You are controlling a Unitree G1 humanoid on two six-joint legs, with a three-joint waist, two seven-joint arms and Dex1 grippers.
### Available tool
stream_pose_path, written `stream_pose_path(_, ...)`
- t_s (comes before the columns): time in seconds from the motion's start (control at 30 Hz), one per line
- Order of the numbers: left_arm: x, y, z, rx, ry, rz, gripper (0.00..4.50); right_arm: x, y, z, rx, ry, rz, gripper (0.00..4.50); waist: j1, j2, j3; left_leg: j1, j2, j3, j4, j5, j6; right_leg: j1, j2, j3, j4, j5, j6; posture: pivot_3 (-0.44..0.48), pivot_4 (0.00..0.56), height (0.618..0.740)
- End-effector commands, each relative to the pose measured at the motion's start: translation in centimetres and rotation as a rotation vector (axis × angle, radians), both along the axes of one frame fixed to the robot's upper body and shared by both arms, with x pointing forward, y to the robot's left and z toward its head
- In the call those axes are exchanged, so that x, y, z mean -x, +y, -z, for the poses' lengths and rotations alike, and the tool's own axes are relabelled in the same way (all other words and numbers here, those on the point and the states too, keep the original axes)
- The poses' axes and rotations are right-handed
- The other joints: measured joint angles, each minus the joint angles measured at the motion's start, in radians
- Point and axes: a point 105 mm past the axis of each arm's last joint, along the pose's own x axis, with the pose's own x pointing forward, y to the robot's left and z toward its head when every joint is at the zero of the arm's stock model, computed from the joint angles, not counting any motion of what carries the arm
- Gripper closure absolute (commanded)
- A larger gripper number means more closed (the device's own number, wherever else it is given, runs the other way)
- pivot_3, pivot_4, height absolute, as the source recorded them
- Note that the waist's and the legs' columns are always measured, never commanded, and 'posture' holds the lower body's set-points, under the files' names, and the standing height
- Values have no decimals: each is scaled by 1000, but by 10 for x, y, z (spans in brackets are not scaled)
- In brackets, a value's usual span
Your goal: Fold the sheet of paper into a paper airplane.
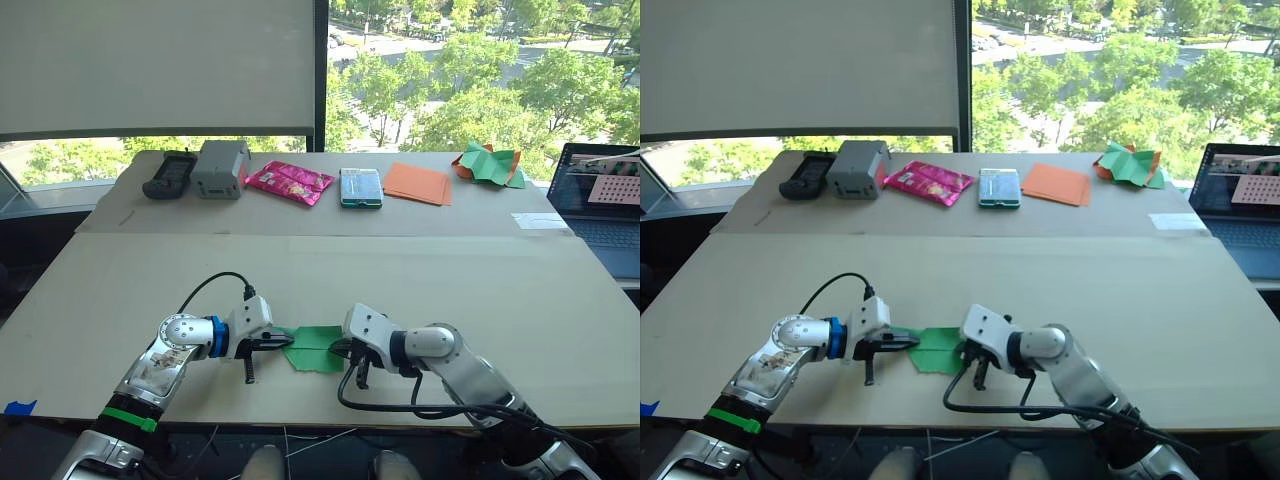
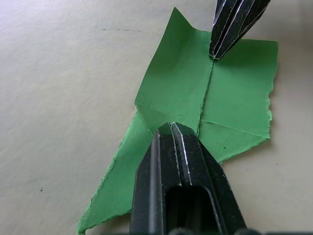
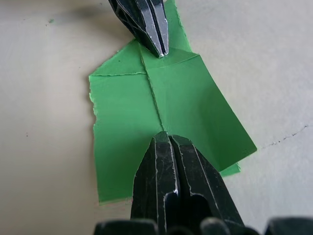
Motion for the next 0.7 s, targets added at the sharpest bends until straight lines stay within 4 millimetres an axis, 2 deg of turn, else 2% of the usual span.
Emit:
stream_pose_path(0.03, 6, 13, 25, -89, 76, -37, 4500, 3, -33, 31, 108, 134, 125, 4481, 0, 0, 0, 0, 0, 0, 0, 0, 0, 0, 0, 0, 0, 0, 0, 0, 150, 706)
stream_pose_path(0.43, 10, 13, 26, -89, 79, -25, 4500, 5, -47, 29, 122, 142, 174, 4481, -1, 0, 0, -2, -1, 2, 0, 0, 0, 0, -5, -4, -5, 0, 0, 0, 150, 706)
stream_pose_path(0.5, 11, 12, 25, -85, 78, -26, 4500, 1, -41, 9, 57, 82, 160, 4481, 0, 0, 0, -2, -1, 2, 0, 0, 0, 0, -6, -5, -6, 0, 0, 0, 150, 706)
stream_pose_path(0.63, 9, 10, 22, -76, 69, -33, 4500, 1, -17, -48, -157, -66, 67, 4481, -2, 0, 3, -6, -1, 3, 0, 0, 0, -3, -7, -6, -7, 0, 0, 0, 150, 706)
stream_pose_path(0.7, 8, 9, 20, -75, 64, -33, 4500, 6, -8, -63, -221, -97, 22, 4481, -2, 1, 4, -10, -1, 3, 0, 0, 0, -8, -7, -6, -6, 0, 1, 0, 150, 706)
